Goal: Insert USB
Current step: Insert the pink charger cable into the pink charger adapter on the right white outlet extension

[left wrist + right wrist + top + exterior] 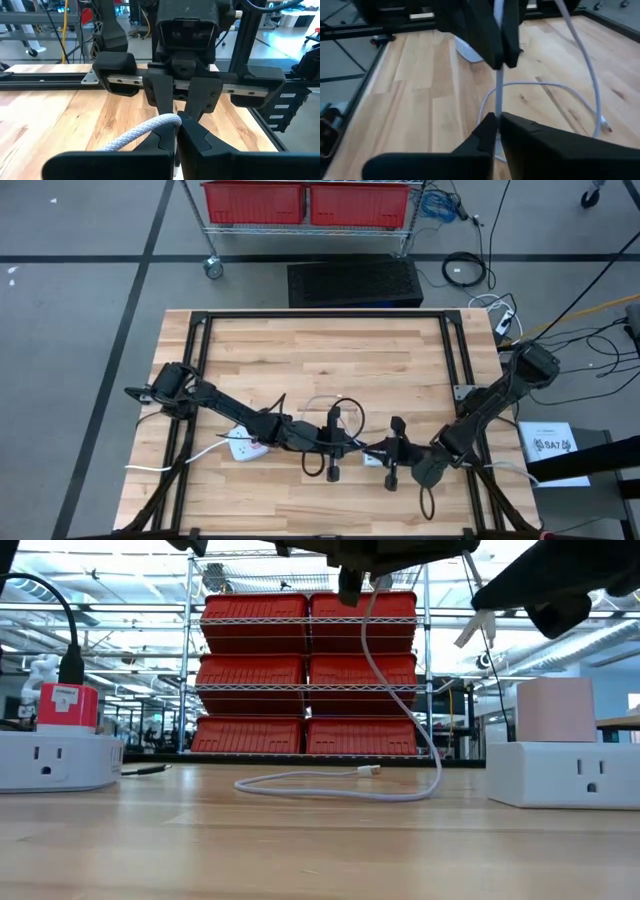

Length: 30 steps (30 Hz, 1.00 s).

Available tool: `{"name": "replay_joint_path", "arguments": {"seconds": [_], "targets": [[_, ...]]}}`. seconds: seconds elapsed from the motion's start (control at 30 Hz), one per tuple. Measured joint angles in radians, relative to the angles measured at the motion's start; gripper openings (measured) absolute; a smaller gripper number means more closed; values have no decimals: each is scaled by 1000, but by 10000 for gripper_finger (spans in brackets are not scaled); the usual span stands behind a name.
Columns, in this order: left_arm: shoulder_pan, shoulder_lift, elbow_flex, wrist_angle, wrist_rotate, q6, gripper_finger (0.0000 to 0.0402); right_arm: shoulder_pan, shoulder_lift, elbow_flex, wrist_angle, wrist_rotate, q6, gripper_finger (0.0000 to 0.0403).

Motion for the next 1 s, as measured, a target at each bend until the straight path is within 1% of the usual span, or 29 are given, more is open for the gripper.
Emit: {"name": "replay_joint_path", "arguments": {"seconds": [0.13,0.23,0.4,0.53,0.67,0.83,0.9,1.0], "targets": [[5,0,-1,10,0,-1,7,15,3,12,-36,17,20,5],[11,2,1,10,4,-1,7,36,-6,23,-105,24,47,3],[23,31,28,7,44,0,6,80,-17,25,-229,63,113,1],[31,95,93,7,71,0,6,112,-17,24,-337,74,188,1],[37,153,176,-12,86,32,6,130,-16,24,-418,78,252,1],[48,175,254,-116,115,50,6,142,-16,1,-430,92,261,0],[48,177,259,-126,115,51,6,147,-16,-17,-422,96,276,0],[51,177,260,-129,118,51,6,148,-17,-45,-364,97,273,0]]}}
